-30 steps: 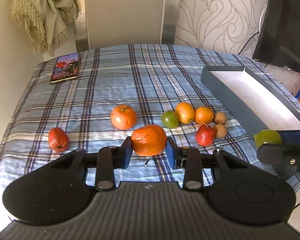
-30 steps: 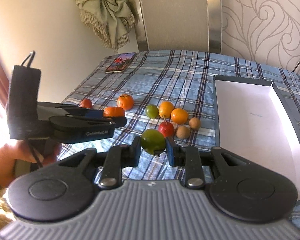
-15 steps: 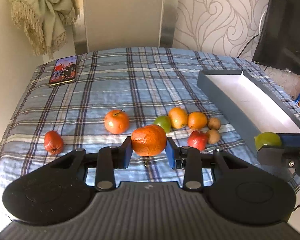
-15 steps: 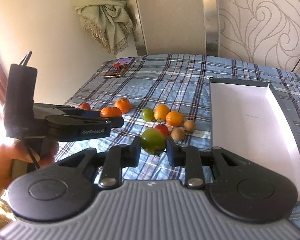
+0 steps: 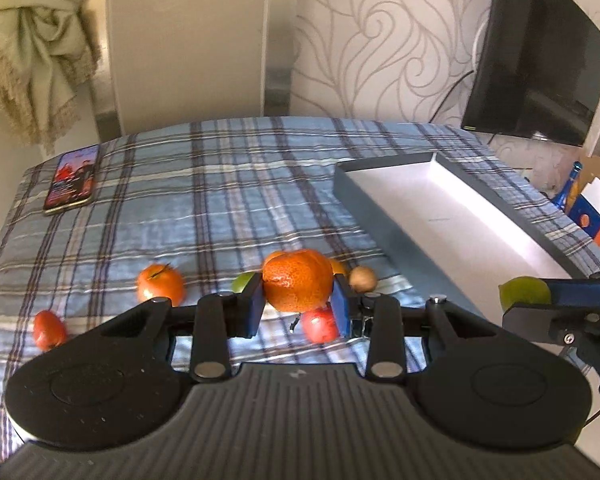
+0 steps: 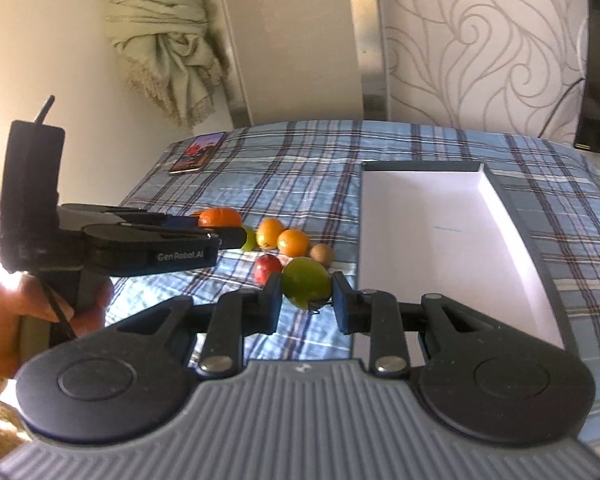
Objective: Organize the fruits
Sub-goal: 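Lift and carry the tangerine with the left tool while the right tool carries the lime toward the box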
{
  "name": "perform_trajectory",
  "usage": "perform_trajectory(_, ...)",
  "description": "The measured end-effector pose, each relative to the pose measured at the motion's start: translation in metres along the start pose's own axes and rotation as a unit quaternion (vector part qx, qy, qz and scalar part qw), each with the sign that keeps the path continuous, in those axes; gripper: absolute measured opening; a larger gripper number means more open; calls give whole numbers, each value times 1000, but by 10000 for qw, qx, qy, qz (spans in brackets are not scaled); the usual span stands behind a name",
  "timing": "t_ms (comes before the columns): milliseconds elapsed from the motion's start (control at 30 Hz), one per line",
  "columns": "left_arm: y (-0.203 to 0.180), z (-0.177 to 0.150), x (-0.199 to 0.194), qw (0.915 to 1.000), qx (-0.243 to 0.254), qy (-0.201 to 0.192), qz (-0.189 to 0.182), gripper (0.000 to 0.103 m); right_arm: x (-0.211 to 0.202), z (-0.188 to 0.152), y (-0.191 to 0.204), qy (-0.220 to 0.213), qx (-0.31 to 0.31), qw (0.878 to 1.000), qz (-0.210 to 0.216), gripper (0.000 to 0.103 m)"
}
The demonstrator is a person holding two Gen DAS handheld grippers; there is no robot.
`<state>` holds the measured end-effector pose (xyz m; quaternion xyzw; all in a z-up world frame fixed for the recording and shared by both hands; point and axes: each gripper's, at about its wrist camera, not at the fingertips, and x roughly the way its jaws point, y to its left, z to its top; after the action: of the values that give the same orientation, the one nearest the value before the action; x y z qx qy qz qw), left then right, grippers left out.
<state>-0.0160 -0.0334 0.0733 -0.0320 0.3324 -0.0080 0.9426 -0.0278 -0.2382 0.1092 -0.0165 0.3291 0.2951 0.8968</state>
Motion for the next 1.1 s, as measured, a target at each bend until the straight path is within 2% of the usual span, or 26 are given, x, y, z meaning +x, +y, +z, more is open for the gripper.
perform_trajectory(667,-46,29,11,9977,423,-120,-522,40,-24,-6,-26,-177,358,9982,-452,29)
perform_trajectory(1100,-86,44,32,9939,718,-148,-828,40,-36,-14,-44,-195,580,9954,-741,29)
